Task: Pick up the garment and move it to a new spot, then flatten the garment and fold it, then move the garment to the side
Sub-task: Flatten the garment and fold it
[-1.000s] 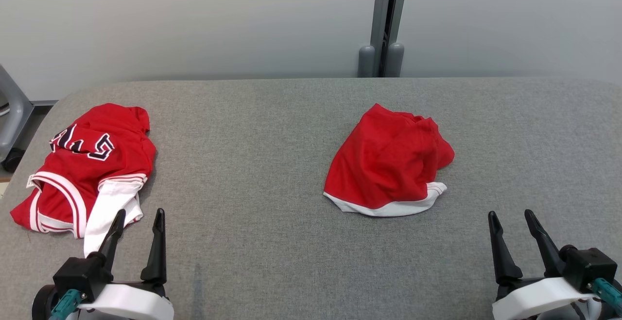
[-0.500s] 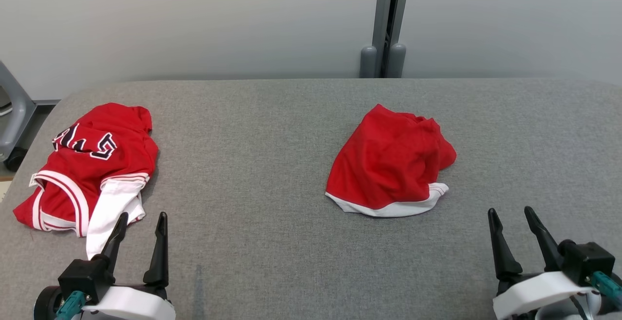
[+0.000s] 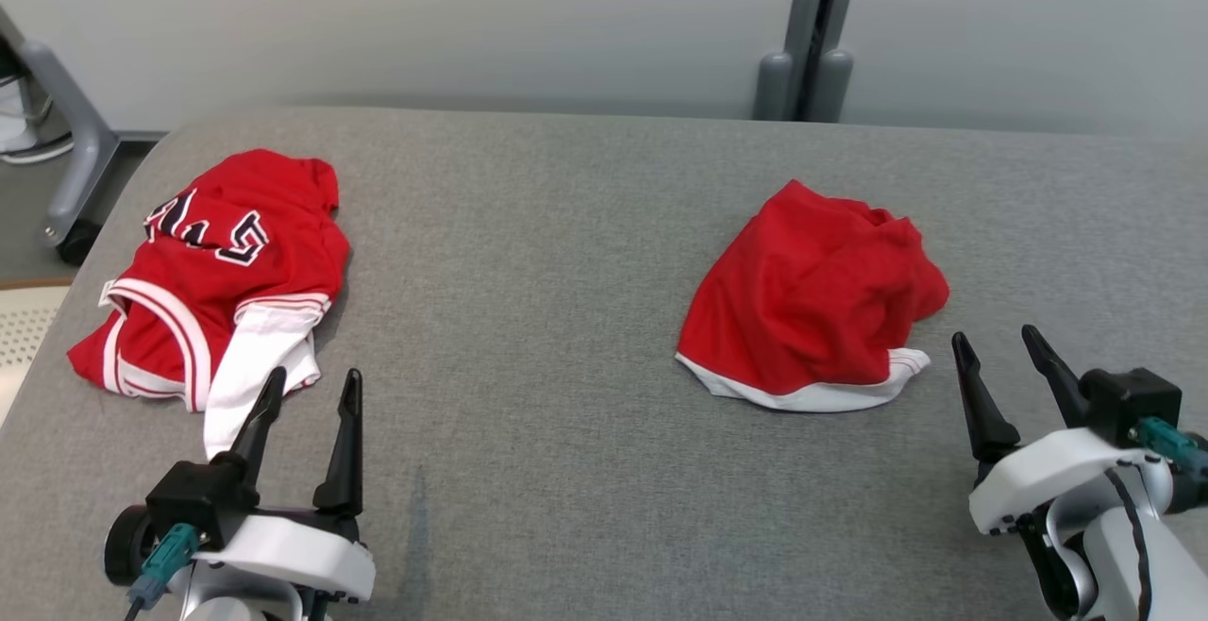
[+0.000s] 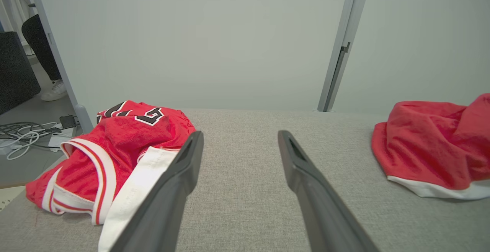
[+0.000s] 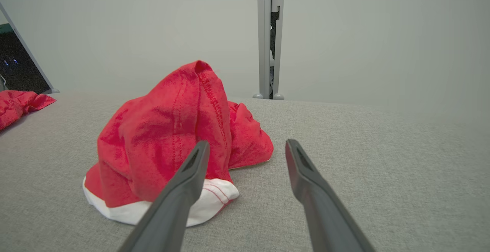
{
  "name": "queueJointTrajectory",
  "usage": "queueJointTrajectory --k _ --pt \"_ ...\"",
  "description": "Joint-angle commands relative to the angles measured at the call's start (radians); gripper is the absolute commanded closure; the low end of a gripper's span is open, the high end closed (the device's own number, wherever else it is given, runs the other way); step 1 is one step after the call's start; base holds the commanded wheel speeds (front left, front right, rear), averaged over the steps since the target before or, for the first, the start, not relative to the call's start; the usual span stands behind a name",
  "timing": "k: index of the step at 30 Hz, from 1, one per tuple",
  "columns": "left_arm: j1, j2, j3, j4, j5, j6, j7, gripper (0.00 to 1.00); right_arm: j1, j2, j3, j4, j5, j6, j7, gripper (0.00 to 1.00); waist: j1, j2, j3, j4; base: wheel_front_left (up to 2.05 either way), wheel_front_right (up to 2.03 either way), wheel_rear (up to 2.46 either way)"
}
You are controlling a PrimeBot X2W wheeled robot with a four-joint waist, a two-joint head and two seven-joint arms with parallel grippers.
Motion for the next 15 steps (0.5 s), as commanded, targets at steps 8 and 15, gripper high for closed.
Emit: queueJointTrajectory --k 8,15 --pt "-0.050 -0.010 -0.035 0.006 0.001 -0.007 -0.002 0.00 -0.125 -0.024 0.063 0.199 0.042 0.002 -0.006 0.00 0.0000 0.0000 0.047 0.056 0.00 0.00 0.00" --pt "-0.070 -0.015 -0.056 0.006 -0.003 -0.008 -0.002 0.00 -0.171 -0.009 0.104 0.356 0.089 0.002 -0.006 0.00 0.0000 0.0000 0.060 0.080 0.00 0.00 0.00"
